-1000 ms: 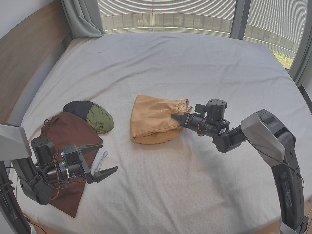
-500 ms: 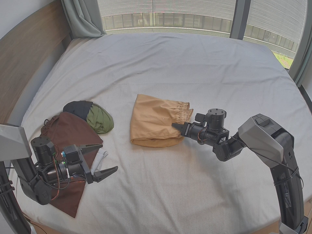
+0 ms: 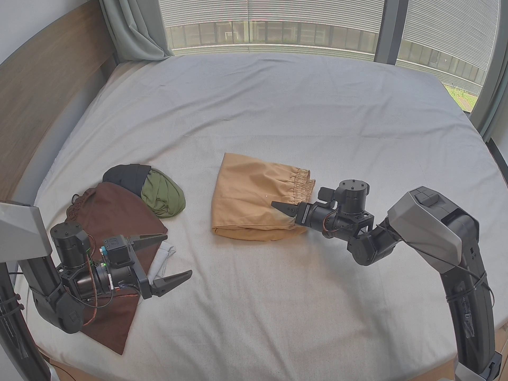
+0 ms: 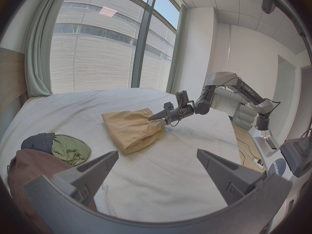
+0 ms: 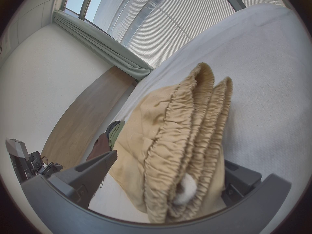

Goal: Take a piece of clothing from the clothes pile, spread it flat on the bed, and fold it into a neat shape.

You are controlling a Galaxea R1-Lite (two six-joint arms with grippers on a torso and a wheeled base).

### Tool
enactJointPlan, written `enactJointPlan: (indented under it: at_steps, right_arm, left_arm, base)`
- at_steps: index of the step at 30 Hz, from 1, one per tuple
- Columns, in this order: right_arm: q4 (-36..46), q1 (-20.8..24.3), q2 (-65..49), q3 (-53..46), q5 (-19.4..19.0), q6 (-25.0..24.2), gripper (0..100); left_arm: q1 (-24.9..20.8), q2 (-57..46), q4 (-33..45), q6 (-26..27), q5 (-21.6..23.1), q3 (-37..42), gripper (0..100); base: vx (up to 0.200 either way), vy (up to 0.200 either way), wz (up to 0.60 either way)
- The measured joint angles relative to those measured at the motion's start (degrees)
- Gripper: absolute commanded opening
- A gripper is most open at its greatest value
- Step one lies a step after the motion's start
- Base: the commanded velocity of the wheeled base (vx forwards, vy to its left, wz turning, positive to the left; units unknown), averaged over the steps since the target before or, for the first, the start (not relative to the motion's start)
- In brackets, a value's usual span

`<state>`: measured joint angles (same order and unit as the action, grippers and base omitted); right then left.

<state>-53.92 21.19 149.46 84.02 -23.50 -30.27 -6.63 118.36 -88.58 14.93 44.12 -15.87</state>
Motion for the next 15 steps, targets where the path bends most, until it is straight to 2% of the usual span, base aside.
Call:
enactJointPlan:
  at_steps: [6, 11, 15]
  right_arm:
    - [1.5, -0.2, -1.8, -5.1, 0.0, 1.3, 100]
    - [2.9, 0.0, -3.3, -9.9, -0.4, 5.2, 100]
    - [3.1, 0.5, -4.6, -13.4, -1.4, 6.3, 100]
  left_arm:
    - [0.0, 0.0, 0.0, 0.0, 0.0, -0.1, 100]
    - [0.0, -0.2, 0.0, 0.0, 0.0, 0.0, 100]
    - [0.0, -0.3, 0.0, 0.0, 0.0, 0.0, 100]
  base:
    - [0.0, 0.0, 0.0]
    - [0.0, 0.0, 0.0]
    - [0.0, 0.0, 0.0]
